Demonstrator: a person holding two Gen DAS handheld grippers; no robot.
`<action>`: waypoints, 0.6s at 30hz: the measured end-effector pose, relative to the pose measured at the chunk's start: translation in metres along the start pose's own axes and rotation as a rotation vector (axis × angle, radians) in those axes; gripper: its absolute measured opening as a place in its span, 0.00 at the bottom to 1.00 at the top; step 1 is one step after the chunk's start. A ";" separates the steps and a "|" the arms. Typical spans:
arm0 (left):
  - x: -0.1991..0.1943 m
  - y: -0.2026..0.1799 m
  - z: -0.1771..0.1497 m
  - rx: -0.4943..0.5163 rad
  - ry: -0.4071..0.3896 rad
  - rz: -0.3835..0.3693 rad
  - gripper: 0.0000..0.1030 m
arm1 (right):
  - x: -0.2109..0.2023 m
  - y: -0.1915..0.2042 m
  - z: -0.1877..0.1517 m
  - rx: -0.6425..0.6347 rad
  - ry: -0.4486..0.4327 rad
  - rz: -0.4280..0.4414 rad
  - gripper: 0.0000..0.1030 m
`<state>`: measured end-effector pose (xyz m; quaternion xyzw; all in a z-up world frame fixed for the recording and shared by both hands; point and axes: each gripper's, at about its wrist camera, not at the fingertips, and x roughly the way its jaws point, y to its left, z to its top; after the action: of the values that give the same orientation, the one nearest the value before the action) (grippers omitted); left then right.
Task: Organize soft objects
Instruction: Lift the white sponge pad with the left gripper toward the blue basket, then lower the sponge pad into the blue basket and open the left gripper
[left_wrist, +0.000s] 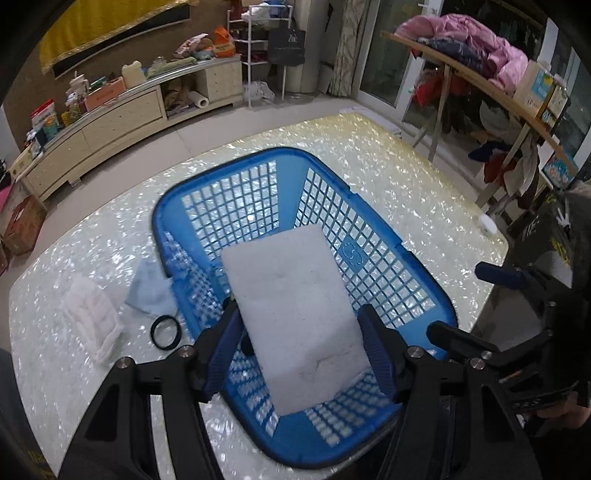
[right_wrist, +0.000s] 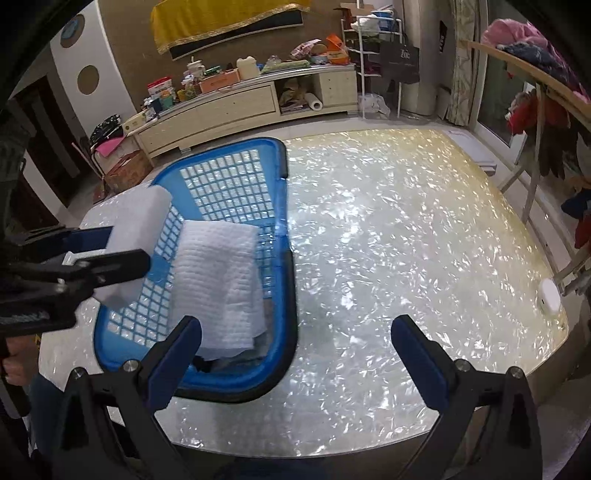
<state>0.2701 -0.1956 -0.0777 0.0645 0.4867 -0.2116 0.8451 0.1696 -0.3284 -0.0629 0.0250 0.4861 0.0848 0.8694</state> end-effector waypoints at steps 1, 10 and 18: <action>0.007 0.000 0.001 0.002 0.006 0.001 0.60 | 0.002 -0.001 0.000 0.005 0.002 0.002 1.00; 0.063 0.001 0.014 0.050 0.086 0.021 0.60 | 0.015 -0.002 0.003 0.035 0.034 0.007 1.00; 0.075 -0.002 0.020 0.110 0.123 0.064 0.60 | 0.021 -0.001 0.006 0.045 0.046 0.014 1.00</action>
<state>0.3181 -0.2261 -0.1310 0.1395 0.5231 -0.2064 0.8151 0.1854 -0.3259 -0.0779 0.0460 0.5077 0.0803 0.8565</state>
